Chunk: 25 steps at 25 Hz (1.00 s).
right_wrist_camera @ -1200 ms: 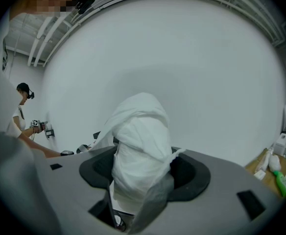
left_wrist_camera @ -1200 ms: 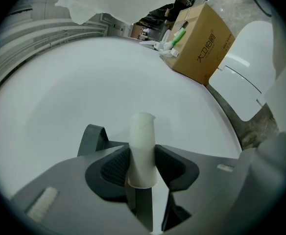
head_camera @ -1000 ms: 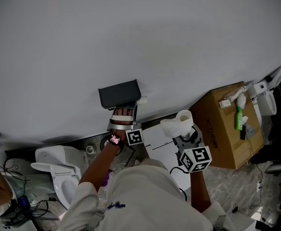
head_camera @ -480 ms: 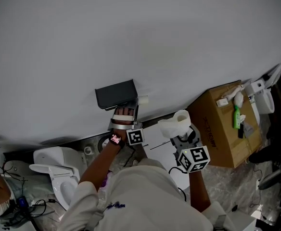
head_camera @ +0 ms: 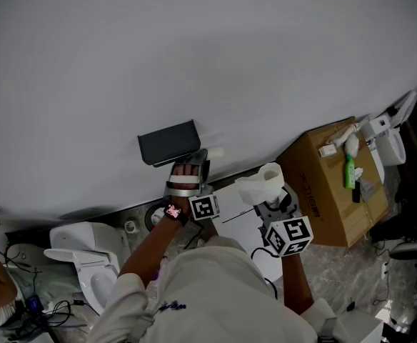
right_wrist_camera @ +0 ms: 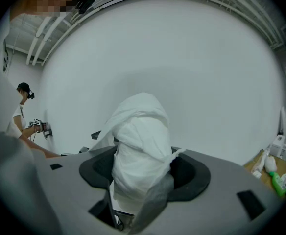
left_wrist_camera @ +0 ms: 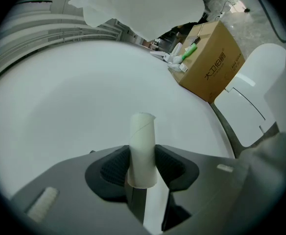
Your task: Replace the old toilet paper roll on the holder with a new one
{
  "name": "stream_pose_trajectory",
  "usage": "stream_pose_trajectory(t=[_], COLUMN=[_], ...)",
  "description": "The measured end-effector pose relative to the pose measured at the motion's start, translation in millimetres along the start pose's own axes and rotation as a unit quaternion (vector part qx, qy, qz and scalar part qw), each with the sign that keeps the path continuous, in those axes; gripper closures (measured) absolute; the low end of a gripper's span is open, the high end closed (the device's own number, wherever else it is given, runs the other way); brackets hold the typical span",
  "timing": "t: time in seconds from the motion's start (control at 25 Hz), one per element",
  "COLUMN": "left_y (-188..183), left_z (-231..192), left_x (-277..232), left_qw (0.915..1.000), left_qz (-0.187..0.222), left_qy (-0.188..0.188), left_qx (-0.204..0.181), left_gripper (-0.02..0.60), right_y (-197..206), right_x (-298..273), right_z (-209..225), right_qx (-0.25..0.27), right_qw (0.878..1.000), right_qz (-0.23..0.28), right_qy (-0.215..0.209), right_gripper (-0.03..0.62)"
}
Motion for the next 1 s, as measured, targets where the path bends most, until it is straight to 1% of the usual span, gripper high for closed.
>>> stream_pose_trajectory(t=[0.08, 0.16, 0.28, 0.36, 0.4, 0.48, 0.6, 0.72, 0.88, 0.92, 0.96, 1.0], left_y=[1, 3, 2, 0, -1, -4, -9, -9, 4, 9, 13, 18], left_z=[1, 3, 2, -2, -5, -15, -30, -43, -55, -57, -60, -62], left_x=[-2, -6, -7, -4, -1, 12, 39, 66, 94, 102, 109, 115], left_qw=[0.9999, 0.9999, 0.9998, 0.9992, 0.9987, 0.9958, 0.9889, 0.9774, 0.9604, 0.9546, 0.9469, 0.9371], left_qz=[0.003, 0.007, 0.017, 0.028, 0.038, 0.064, 0.086, 0.107, 0.132, 0.140, 0.152, 0.168], left_qy=[-0.008, -0.008, -0.012, -0.027, -0.032, -0.030, -0.050, -0.057, -0.061, -0.061, -0.059, -0.053], left_qx=[-0.006, -0.011, -0.007, 0.002, 0.015, 0.058, 0.110, 0.173, 0.238, 0.256, 0.277, 0.301], left_gripper=[0.413, 0.413, 0.413, 0.413, 0.413, 0.412, 0.413, 0.413, 0.412, 0.413, 0.412, 0.413], right_y=[1, 3, 3, 1, 1, 0, -3, -3, -3, -4, -5, -7], right_x=[-2, -6, -8, -7, -7, -6, 1, 4, 3, 3, 3, 2], right_z=[-3, -7, -9, -9, -8, -6, -1, 0, -3, -5, -8, -11], right_qx=[0.001, 0.003, 0.005, 0.006, 0.006, 0.006, 0.005, 0.004, 0.005, 0.005, 0.005, 0.006], right_qw=[1.000, 1.000, 1.000, 1.000, 1.000, 1.000, 1.000, 1.000, 1.000, 1.000, 1.000, 1.000], right_qz=[-0.001, -0.003, -0.005, -0.006, -0.005, -0.003, 0.003, 0.007, 0.014, 0.017, 0.020, 0.023], right_qy=[0.000, 0.000, 0.003, 0.007, 0.008, 0.011, 0.010, 0.003, -0.011, -0.014, -0.017, -0.019], right_gripper=[0.301, 0.301, 0.301, 0.301, 0.301, 0.301, 0.301, 0.301, 0.301, 0.301, 0.301, 0.301])
Point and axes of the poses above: the fingertips, and each gripper's own axes: x backward along the fingers, z to its right, y out of its underside, the point moved 9 cm from there along x, backward along the fingers, and after that the axes turned 15 degrees about y, right-handed, at the moved point
